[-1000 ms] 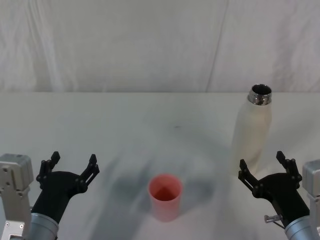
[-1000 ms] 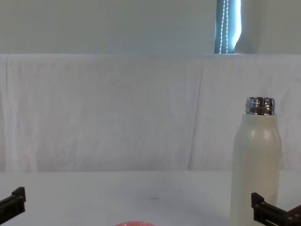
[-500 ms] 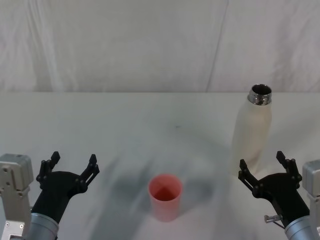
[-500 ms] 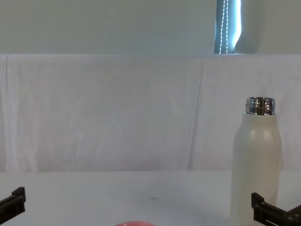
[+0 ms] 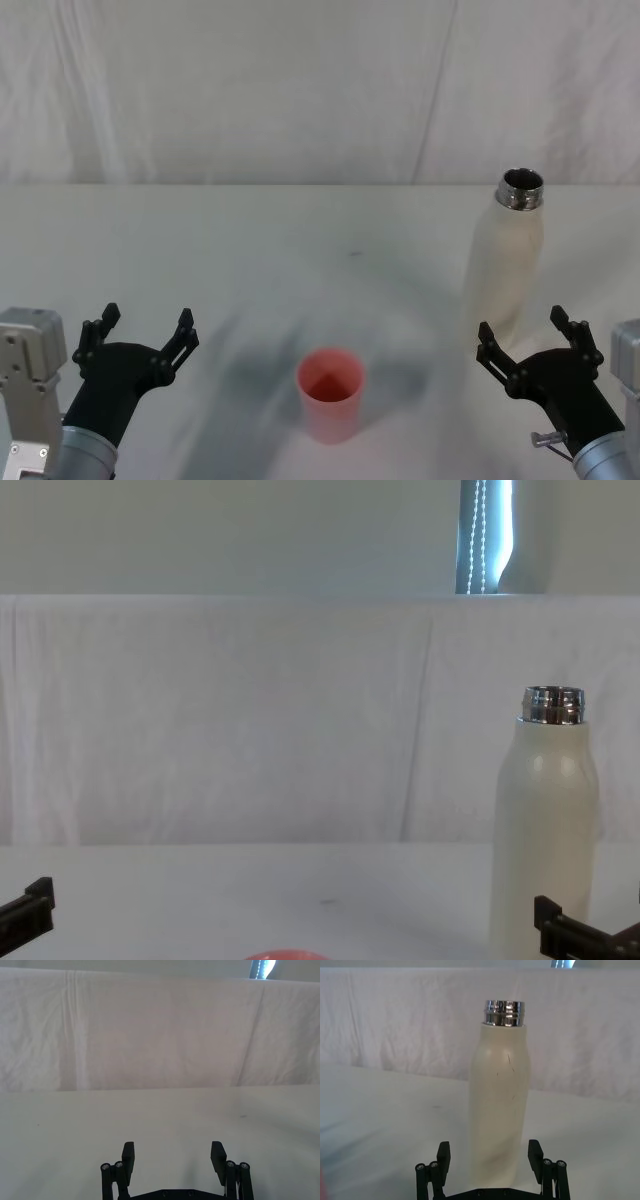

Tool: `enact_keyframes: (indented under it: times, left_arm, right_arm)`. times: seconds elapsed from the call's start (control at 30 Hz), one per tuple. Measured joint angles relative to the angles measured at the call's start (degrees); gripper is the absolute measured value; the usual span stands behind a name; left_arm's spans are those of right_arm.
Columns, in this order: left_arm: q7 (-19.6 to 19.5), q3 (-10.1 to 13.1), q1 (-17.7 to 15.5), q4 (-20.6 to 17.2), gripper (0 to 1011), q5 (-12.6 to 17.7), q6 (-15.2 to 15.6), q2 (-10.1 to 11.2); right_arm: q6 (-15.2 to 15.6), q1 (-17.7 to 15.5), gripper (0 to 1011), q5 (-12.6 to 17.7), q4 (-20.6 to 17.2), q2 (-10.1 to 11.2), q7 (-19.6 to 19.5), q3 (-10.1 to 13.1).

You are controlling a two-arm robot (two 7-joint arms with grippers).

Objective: Grasp the thermos with one hand and pour water into the cup lid.

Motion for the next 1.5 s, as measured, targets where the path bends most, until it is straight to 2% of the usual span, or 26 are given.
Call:
enact_keyframes:
  times: [0.37,0.77,1.5]
  left_arm:
    - [0.0,0.0,0.0,0.0,1001,0.0,0.0,0.0]
    - [0.0,0.0,0.0,0.0,1001,0.0,0.0,0.0]
    - [0.0,0.0,0.0,0.0,1001,0.0,0.0,0.0]
  right_arm:
    - [2.3,1.1,1002,2.9,1.4,-1.3,4.6,2.5]
    - [3.4,3.6,1002,5.3,4.5,-1.7,7.6,3.8]
    - [4.2,7.9,1002,8.7,8.0,1.1,12.1,2.9]
